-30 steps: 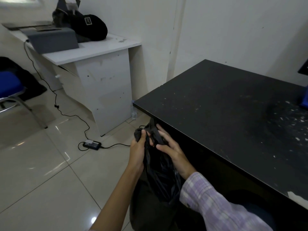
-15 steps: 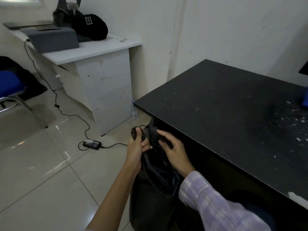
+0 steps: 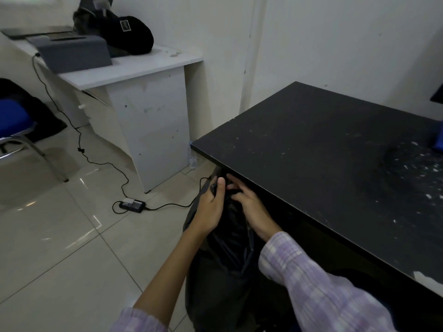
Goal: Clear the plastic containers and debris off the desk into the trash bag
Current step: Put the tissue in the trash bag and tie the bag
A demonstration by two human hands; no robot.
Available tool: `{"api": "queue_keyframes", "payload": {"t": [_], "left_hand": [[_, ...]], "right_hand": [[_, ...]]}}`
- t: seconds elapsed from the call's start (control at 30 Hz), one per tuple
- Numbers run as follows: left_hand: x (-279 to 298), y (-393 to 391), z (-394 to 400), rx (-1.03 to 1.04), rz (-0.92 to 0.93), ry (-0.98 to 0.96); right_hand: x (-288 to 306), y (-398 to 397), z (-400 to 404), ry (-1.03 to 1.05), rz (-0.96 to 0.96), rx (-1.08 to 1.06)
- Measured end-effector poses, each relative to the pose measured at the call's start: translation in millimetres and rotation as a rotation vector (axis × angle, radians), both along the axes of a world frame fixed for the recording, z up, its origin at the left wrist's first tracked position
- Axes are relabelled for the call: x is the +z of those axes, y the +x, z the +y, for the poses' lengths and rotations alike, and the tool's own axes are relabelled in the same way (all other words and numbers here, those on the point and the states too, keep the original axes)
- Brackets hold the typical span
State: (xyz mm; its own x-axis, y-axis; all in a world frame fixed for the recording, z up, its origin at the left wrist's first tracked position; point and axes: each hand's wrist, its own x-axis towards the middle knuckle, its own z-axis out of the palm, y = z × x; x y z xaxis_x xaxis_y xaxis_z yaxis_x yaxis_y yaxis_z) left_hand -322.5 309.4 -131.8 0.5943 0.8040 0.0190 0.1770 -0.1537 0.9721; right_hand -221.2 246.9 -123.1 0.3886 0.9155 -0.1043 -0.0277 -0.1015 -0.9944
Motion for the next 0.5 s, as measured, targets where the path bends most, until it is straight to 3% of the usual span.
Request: {"api": "queue_keyframes", "payload": {"t": [0.13, 0.3, 0.5], "left_hand": [[-2, -5, 8, -0.053, 0.079, -0.015], [-6, -6, 6, -0.048, 0.087, -0.057], [-18, -16, 7, -0.076, 0.044, -0.153]], "right_hand": [[7, -2, 5, -0.049, 0.297, 0.0], [-1, -6, 11, -0.132, 0.094, -0.104], [-13, -19, 14, -0.016, 0.328, -0.353]]}}
